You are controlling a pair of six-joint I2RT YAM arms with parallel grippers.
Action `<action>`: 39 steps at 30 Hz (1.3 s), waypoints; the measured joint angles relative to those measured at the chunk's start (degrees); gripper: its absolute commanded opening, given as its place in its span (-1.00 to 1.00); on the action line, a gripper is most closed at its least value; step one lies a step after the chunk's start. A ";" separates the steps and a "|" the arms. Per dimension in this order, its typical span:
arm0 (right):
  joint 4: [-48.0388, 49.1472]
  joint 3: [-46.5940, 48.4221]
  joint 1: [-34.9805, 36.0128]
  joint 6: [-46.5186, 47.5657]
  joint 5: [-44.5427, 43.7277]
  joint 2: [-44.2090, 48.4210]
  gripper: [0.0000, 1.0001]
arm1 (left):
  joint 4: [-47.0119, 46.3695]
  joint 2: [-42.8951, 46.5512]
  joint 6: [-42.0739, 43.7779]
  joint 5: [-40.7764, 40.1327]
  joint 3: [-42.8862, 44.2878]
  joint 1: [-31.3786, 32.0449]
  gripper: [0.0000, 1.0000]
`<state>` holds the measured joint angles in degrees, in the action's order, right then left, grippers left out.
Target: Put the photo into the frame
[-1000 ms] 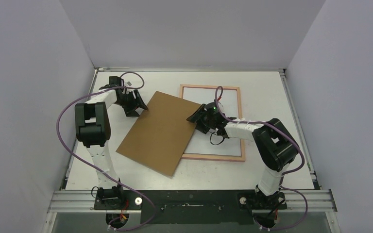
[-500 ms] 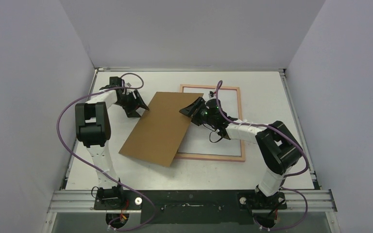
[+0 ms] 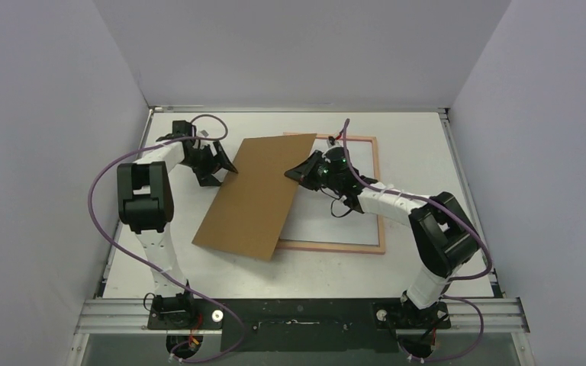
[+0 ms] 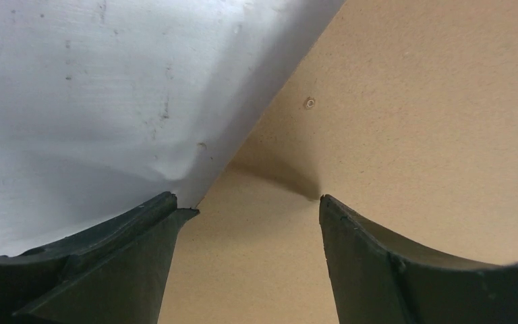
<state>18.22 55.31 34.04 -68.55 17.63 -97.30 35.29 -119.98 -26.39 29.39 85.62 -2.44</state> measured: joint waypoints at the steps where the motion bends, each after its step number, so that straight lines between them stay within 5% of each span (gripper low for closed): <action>1: -0.55 0.70 -0.35 0.72 0.72 0.20 -1.00 | 0.13 0.50 0.26 0.04 -0.11 -0.02 0.82; 3: -1.27 2.45 -1.27 2.38 2.73 0.35 -1.00 | 0.22 2.16 0.90 0.07 -0.44 -0.15 0.94; 13: -3.63 11.34 -10.56 9.84 17.68 0.83 -1.00 | -6.27 15.63 -0.59 7.23 -1.33 -6.69 0.94; 26: -0.85 16.57 -19.50 9.92 31.41 5.73 -1.00 | -18.32 18.08 -5.81 24.20 -2.47 -7.61 0.94; 34: 3.06 18.58 -19.37 6.62 35.39 6.32 -1.00 | -37.81 20.55 -18.34 32.72 -4.85 -6.69 0.80; 39: 0.61 20.59 -19.39 8.26 35.82 6.45 -1.00 | -58.93 20.55 -34.21 38.25 -7.45 -6.14 0.68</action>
<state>18.83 75.90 14.66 -60.29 53.45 -90.85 -23.64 -99.44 -60.60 67.64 78.17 -8.58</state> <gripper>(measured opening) 0.055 0.885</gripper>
